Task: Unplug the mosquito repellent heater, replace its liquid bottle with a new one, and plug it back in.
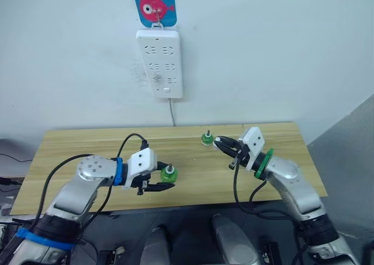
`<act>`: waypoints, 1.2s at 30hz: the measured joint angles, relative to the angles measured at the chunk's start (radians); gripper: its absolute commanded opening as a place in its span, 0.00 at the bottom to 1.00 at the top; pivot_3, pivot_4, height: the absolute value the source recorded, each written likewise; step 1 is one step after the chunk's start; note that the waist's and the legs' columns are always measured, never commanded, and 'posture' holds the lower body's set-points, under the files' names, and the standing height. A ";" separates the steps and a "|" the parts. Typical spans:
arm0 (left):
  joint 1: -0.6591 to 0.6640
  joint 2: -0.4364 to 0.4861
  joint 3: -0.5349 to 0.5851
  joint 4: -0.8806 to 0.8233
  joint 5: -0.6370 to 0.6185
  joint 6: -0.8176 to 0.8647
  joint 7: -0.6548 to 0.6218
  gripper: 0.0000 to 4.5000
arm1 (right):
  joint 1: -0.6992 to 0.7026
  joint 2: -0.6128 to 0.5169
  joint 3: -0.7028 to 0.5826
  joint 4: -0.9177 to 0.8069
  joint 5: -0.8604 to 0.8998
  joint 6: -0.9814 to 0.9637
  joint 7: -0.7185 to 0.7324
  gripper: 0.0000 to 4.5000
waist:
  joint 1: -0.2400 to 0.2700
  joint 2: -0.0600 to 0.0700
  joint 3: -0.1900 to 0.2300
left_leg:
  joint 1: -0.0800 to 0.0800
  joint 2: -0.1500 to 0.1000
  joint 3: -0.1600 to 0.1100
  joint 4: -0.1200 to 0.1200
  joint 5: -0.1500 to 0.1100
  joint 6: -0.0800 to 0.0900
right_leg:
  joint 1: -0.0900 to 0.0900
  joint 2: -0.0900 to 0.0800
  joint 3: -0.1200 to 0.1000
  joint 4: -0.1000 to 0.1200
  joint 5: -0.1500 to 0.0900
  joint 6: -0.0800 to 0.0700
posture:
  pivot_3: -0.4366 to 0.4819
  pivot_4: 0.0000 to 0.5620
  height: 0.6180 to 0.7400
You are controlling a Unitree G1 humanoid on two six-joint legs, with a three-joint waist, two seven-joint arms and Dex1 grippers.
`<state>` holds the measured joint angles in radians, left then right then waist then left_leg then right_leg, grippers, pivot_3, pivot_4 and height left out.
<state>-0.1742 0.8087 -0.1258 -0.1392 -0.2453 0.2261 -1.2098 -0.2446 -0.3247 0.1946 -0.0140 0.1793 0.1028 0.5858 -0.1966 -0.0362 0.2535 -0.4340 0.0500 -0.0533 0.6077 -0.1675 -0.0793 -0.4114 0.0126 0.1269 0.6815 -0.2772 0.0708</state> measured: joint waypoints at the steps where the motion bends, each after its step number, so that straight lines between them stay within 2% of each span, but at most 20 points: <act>1: 0.021 0.013 0.015 -0.020 -0.007 0.009 0.000 0.50 | -0.002 0.019 0.000 0.058 -0.023 -0.051 -0.019 0.05 | 0.002 0.001 0.004 | 0.000 0.000 0.000 0.000 0.000 0.000 | 0.000 0.000 0.000 0.000 0.000 -0.001 | 0.31 0.50 0.94; 5: 0.088 0.056 0.054 -0.090 -0.035 0.052 0.001 0.50 | -0.045 0.086 0.000 0.304 -0.099 -0.229 -0.076 0.05 | 0.010 0.003 0.017 | 0.001 -0.001 0.001 0.002 0.000 0.000 | 0.002 -0.001 0.002 0.000 -0.004 -0.007 | 0.35 0.56 0.94; 10: 0.146 0.089 0.089 -0.166 -0.069 0.101 0.004 0.50 | -0.141 0.125 -0.011 0.577 -0.164 -0.382 -0.136 0.05 | 0.032 0.005 0.036 | 0.001 -0.001 0.002 0.001 0.000 0.000 | 0.001 -0.001 0.001 0.000 -0.003 -0.005 | 0.39 0.58 0.94; 16: 0.188 0.102 0.124 -0.234 -0.089 0.145 0.024 0.50 | -0.222 0.155 -0.047 0.781 -0.167 -0.467 -0.153 0.05 | 0.062 0.006 0.048 | 0.001 -0.001 0.000 -0.001 0.000 0.000 | 0.001 0.000 0.000 0.000 -0.003 -0.006 | 0.41 0.59 0.94; 22: 0.184 0.104 0.125 -0.242 -0.091 0.159 0.040 0.50 | -0.220 0.163 -0.089 0.831 -0.145 -0.488 -0.128 0.50 | 0.084 0.006 0.053 | 0.001 -0.001 0.000 -0.001 0.000 0.000 | 0.001 0.000 0.000 0.000 -0.004 -0.006 | 0.37 0.57 0.94; 25: 0.142 0.093 0.113 -0.217 -0.089 0.151 0.040 0.50 | -0.169 0.156 -0.096 0.735 -0.118 -0.464 -0.100 0.75 | 0.086 0.006 0.053 | 0.001 -0.001 0.000 -0.001 0.000 0.000 | 0.001 -0.001 0.000 0.000 -0.004 -0.006 | 0.34 0.54 0.94; 28: 0.073 0.060 0.076 -0.157 -0.083 0.125 0.034 0.50 | -0.084 0.129 -0.085 0.473 -0.078 -0.373 -0.041 0.75 | 0.086 0.007 0.053 | 0.000 -0.001 0.000 0.000 0.000 0.000 | 0.001 0.000 0.000 0.000 -0.004 -0.005 | 0.31 0.51 0.94; 29: 0.034 0.041 0.056 -0.127 -0.081 0.111 0.026 0.50 | -0.037 0.097 -0.070 0.323 -0.056 -0.304 -0.009 0.75 | 0.087 0.007 0.053 | 0.000 -0.001 0.000 0.000 0.000 0.000 | 0.000 0.000 0.000 0.000 -0.004 -0.005 | 0.29 0.50 0.94; 32: -0.028 0.001 0.019 -0.075 -0.070 0.085 0.015 0.50 | 0.028 0.021 -0.031 0.018 -0.001 -0.138 0.064 0.75 | 0.085 0.005 0.052 | 0.000 -0.001 0.000 0.000 -0.001 -0.001 | 0.000 0.000 -0.001 0.000 -0.004 -0.005 | 0.26 0.47 0.94; 36: -0.101 -0.050 -0.022 -0.008 -0.062 0.046 -0.005 0.50 | 0.059 -0.097 0.003 -0.245 0.062 0.065 0.141 0.75 | 0.078 0.004 0.051 | 0.000 -0.001 0.000 0.001 0.000 -0.001 | 0.001 0.000 -0.001 0.000 -0.004 -0.005 | 0.21 0.44 0.94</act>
<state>-0.2754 0.7583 -0.1478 -0.1468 -0.3070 0.2721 -1.2145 -0.1857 -0.4215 0.1976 -0.2594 0.2411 0.1681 0.7270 -0.1183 -0.0324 0.3046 -0.4342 0.0490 -0.0537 0.6085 -0.1679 -0.0799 -0.4109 0.0123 0.1262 0.6816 -0.2811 0.0656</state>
